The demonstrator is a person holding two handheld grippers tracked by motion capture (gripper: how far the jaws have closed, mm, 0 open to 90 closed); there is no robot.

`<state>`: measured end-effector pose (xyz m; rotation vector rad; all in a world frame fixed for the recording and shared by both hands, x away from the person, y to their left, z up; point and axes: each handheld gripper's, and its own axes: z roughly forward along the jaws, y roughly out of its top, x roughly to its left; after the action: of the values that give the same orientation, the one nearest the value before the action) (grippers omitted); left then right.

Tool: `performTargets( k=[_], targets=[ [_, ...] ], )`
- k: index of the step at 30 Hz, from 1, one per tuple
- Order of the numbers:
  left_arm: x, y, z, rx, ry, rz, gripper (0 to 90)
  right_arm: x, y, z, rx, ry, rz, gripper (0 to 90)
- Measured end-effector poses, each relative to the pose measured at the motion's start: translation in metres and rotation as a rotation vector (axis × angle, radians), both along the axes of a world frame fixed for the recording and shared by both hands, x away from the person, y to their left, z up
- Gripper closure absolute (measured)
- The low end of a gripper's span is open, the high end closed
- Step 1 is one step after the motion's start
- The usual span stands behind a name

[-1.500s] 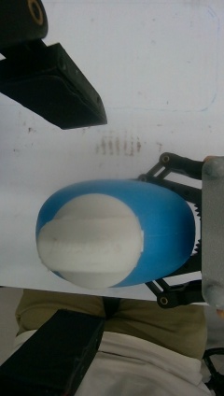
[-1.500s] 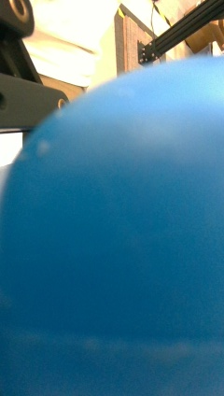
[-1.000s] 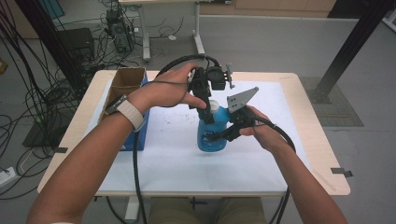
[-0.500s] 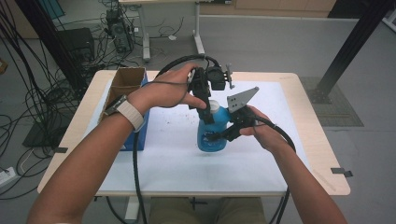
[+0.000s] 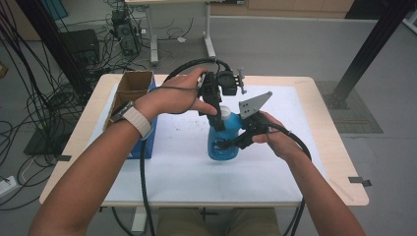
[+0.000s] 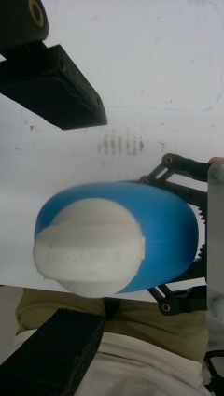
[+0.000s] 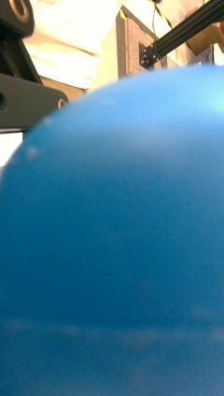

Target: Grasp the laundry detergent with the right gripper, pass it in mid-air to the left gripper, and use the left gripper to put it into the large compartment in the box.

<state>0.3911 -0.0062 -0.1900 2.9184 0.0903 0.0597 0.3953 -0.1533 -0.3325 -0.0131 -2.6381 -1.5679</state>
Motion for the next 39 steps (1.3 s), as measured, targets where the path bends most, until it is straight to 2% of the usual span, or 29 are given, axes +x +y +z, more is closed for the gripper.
performTargets(
  k=[39],
  targets=[
    [-0.0001, 0.0003, -0.0011, 0.009, -0.003, 0.007, 5.8, 0.0004, 0.0, 0.0005, -0.004, 0.0, 0.005, 42.1]
  ],
)
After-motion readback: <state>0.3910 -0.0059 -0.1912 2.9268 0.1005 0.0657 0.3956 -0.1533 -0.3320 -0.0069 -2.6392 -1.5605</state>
